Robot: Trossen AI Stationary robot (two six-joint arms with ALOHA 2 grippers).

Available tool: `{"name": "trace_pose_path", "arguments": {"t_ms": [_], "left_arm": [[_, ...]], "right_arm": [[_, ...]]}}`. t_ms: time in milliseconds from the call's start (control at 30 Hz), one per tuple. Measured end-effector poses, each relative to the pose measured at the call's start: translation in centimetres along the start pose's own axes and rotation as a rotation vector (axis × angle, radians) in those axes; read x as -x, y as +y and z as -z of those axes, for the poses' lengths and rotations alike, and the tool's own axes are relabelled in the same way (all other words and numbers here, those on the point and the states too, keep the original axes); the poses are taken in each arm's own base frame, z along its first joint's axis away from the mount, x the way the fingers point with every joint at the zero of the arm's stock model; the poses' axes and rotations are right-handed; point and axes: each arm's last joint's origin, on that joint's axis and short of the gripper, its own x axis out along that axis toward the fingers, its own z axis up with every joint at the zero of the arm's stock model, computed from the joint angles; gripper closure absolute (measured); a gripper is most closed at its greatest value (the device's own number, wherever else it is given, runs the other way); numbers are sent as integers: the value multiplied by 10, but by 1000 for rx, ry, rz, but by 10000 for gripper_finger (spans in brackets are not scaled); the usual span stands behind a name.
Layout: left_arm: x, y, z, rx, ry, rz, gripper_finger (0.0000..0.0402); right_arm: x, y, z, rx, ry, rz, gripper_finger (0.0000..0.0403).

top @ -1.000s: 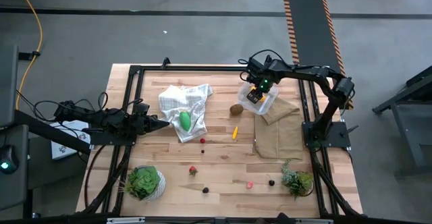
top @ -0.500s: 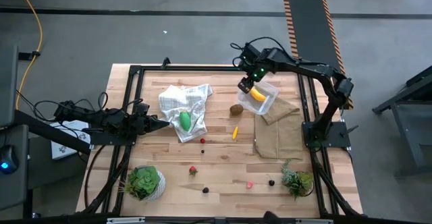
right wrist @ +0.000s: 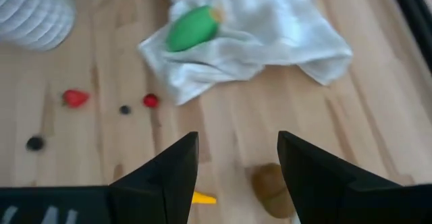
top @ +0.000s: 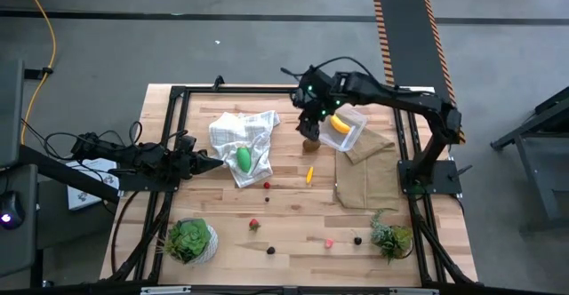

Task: Pick and placing Produce into tupperware
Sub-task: Put the brown kiwi into the transparent bin

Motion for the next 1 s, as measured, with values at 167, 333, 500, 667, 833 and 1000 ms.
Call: {"name": "trace_pose_path", "arguments": {"t_ms": [167, 333, 500, 667, 833, 1000], "left_arm": [[0, 0, 1, 0, 19, 11, 399], [0, 0, 2, 0, 46, 24, 399], [0, -1, 2, 3, 51, 26, 399], [0, 0, 2, 2, 53, 26, 399], [0, 0, 2, 2, 53, 26, 399], [0, -1, 2, 1, 53, 26, 399]], "right_arm": [[-7, 36, 1, 220, 19, 27, 208], [-15, 43, 3, 271, 100, 99, 208], [-26, 37, -9, 256, 243, 104, 208], [-38, 33, -26, 295, 350, 129, 208], [-56, 29, -35, 353, 439, 186, 208], [-79, 22, -32, 385, 558, 238, 208]]}}
